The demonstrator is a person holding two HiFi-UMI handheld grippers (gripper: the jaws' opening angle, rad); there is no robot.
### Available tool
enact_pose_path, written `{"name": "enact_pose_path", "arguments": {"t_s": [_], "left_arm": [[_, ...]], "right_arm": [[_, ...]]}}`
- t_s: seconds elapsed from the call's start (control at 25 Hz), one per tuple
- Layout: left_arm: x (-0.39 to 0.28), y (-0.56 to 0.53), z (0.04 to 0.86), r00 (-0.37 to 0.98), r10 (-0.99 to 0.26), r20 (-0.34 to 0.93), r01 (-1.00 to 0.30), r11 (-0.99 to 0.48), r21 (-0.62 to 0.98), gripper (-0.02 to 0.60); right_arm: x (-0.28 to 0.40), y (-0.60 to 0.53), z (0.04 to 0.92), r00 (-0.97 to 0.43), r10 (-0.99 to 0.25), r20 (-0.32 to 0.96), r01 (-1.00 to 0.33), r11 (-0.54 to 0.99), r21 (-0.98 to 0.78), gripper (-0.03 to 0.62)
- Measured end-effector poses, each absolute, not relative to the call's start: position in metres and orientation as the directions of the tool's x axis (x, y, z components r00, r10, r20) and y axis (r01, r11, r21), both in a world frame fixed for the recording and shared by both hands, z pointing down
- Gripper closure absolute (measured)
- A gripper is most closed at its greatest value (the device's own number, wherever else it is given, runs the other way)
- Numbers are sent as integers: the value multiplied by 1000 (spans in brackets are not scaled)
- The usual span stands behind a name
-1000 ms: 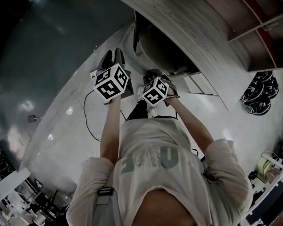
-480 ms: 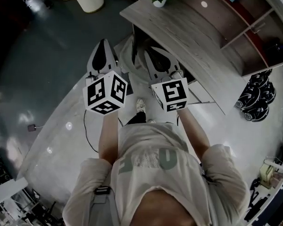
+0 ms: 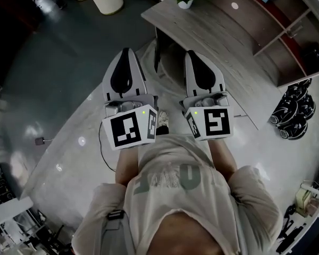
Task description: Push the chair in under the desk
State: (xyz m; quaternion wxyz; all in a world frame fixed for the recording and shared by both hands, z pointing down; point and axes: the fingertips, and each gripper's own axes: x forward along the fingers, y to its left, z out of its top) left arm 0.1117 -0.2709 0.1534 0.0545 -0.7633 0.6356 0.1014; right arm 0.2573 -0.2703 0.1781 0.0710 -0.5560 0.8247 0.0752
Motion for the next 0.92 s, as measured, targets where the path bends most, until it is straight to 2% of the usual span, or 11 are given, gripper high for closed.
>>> {"name": "enact_pose_path", "arguments": {"t_s": [0.36,0.92], "left_arm": [[119,-260,147,190,-953,-237,-982,-182,-53,566],[112,-247,134,188,-946,-263,-982,-183,-41,566]], "right_arm": [[254,-259,168,-384,-898,-214,-923,376,78,576],[251,-236,139,-392,-879,-271,-919,388,71,576]]}}
